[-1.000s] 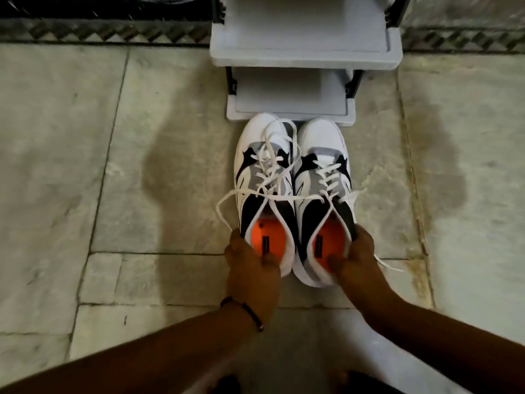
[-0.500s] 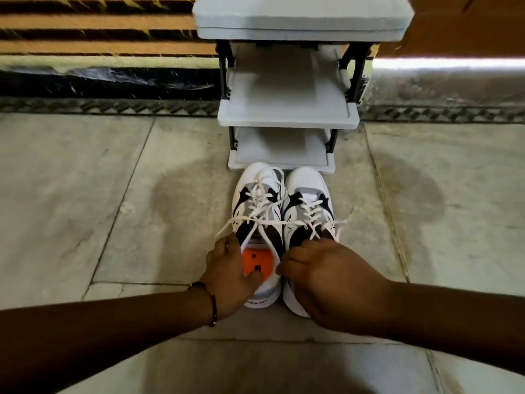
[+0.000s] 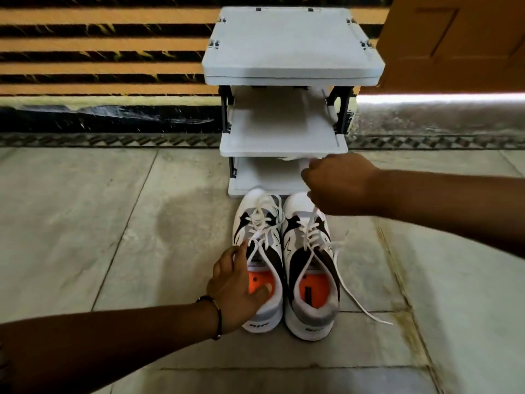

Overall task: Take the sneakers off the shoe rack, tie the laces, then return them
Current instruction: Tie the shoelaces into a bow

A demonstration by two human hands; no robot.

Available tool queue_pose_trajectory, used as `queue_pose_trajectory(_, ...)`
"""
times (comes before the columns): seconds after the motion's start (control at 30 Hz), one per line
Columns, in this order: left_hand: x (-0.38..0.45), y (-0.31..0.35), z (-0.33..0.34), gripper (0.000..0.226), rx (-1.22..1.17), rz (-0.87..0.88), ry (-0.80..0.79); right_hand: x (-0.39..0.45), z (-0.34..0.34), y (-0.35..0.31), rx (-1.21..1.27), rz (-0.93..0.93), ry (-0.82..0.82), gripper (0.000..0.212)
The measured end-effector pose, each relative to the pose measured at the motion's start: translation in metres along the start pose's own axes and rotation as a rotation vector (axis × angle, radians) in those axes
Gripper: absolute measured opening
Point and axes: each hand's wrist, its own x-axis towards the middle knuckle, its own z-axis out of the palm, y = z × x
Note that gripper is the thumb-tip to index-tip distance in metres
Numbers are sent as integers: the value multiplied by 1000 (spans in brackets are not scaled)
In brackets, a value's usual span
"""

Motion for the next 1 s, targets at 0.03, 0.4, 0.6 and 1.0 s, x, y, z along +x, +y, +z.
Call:
queue_pose_trajectory(0.03, 3, 2, -2, 90, -57, -10, 34, 1, -3, 5, 25, -44, 23, 27)
queue_pose_trajectory(0.4, 42, 18, -13, 21, -288, -180, 212, 27, 53, -75, 783, 189, -358, 20)
queue_pose_trajectory(0.6, 50, 30, -35, 22, -574, -78, 271, 21, 68, -82, 1386, 328, -118, 25)
queue_pose_trajectory(1.0, 49, 45, -66, 22, -689, 233, 233, 19, 64, -89, 1527, 215, -124, 5)
